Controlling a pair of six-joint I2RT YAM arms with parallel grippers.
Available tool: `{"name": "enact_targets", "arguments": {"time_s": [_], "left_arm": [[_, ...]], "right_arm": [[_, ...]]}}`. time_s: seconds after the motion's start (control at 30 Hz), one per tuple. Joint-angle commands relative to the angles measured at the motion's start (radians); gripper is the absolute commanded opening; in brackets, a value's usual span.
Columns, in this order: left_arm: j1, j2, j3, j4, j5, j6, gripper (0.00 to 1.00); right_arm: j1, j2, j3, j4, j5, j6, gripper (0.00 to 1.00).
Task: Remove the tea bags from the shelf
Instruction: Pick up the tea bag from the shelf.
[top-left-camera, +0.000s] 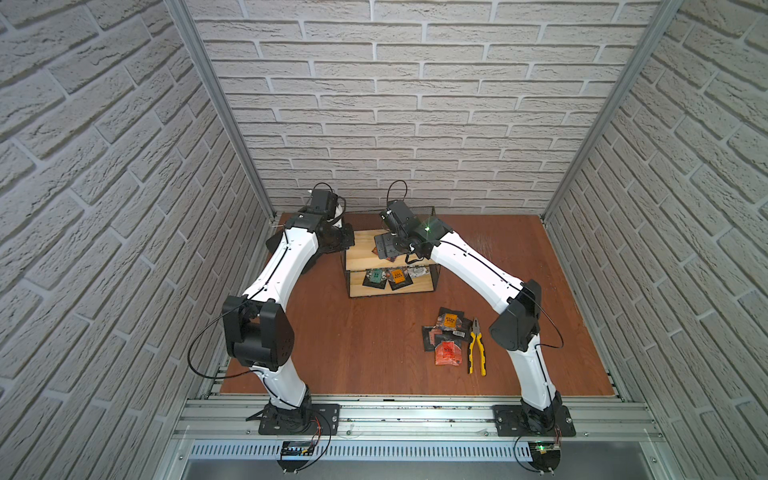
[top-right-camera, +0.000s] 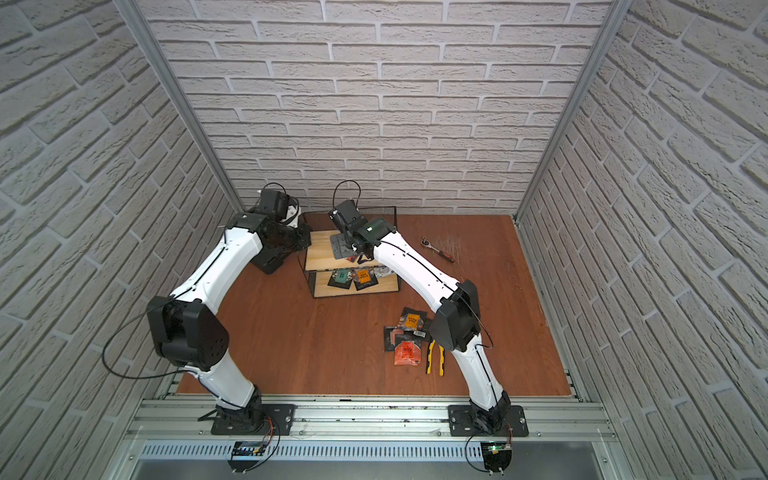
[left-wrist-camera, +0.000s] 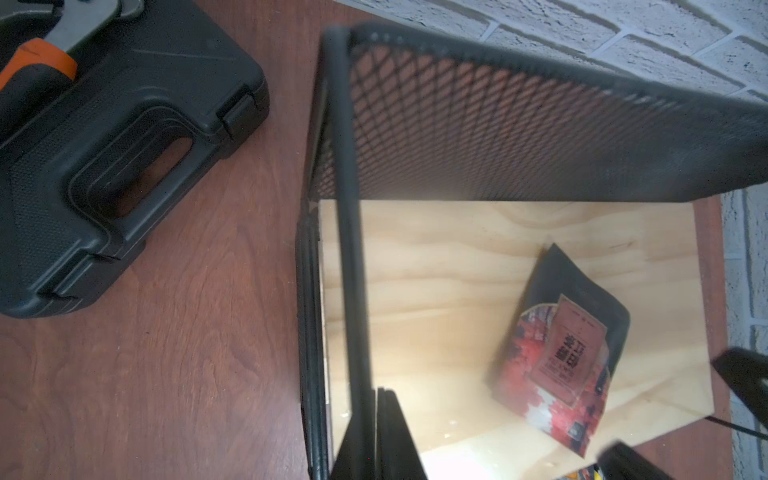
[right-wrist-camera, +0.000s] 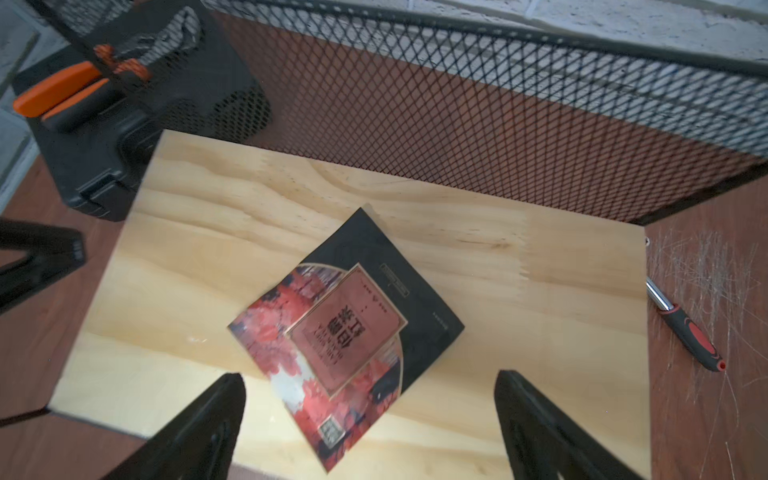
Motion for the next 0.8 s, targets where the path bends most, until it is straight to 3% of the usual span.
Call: {"name": "enact_targets", "arguments": {"time_s": [0.0, 0.27, 0.47, 0.77], "left_arm": [[0.003, 0.024, 0.017, 0.023, 0.003, 0.011, 0.08], [0.002, 0.025, 0.018, 0.022, 0.005, 0.009, 0.08], [0.003, 0.026, 0.017, 0.025, 0.004, 0.009, 0.08], [0.003, 0.029, 0.018, 0.026, 0.005, 0.008, 0.08]], "right_arm": [[-0.009, 0.025, 0.034, 0.009, -0.014, -0.022, 0.98], [-0.031, 0.082, 0.044, -0.008, -0.038, -0.003, 0.96], [-0.029, 0.056, -0.05, -0.008, -0.035, 0.029, 0.88], [-0.029, 0.027, -0.106, -0.003, -0.021, 0.057, 0.48]]}}
